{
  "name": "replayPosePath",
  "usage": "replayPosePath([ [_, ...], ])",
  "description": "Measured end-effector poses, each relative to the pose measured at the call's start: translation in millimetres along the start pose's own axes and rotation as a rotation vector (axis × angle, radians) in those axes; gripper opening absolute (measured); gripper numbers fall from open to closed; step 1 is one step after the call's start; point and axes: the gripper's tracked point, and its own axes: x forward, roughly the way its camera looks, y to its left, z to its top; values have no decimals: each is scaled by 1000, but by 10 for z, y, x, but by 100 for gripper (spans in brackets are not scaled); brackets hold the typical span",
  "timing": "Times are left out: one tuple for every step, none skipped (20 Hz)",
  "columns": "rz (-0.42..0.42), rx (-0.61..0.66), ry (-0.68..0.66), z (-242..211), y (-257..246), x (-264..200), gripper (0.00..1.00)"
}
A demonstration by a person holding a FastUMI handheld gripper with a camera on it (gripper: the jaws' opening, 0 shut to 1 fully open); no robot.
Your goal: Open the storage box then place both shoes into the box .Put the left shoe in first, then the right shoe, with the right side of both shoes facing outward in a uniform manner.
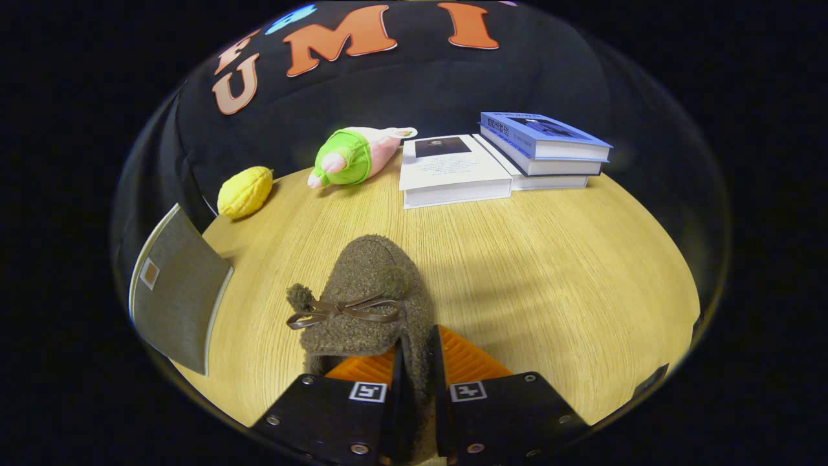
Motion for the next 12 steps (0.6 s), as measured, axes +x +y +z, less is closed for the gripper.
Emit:
replayPosePath([
  [-7, 9, 2, 10, -14, -2, 17],
  [-12, 24, 6, 8, -20, -18, 10],
  [-18, 35, 9, 8, -19, -33, 8],
  [-27, 43, 7, 11, -13, -65, 6],
  [-29, 44, 0, 42, 13, -105, 6],
  [-24, 57, -10, 80, 60, -150, 6],
  [-5, 77, -18, 134, 139, -211, 6],
  [18, 97, -30, 194, 230, -288, 6],
  [35, 108, -44, 265, 311, -366, 6],
  [45, 107, -61, 335, 379, -452, 6],
  [48, 103, -80, 405, 446, -536, 6],
  [53, 99, -101, 487, 536, -623, 6],
])
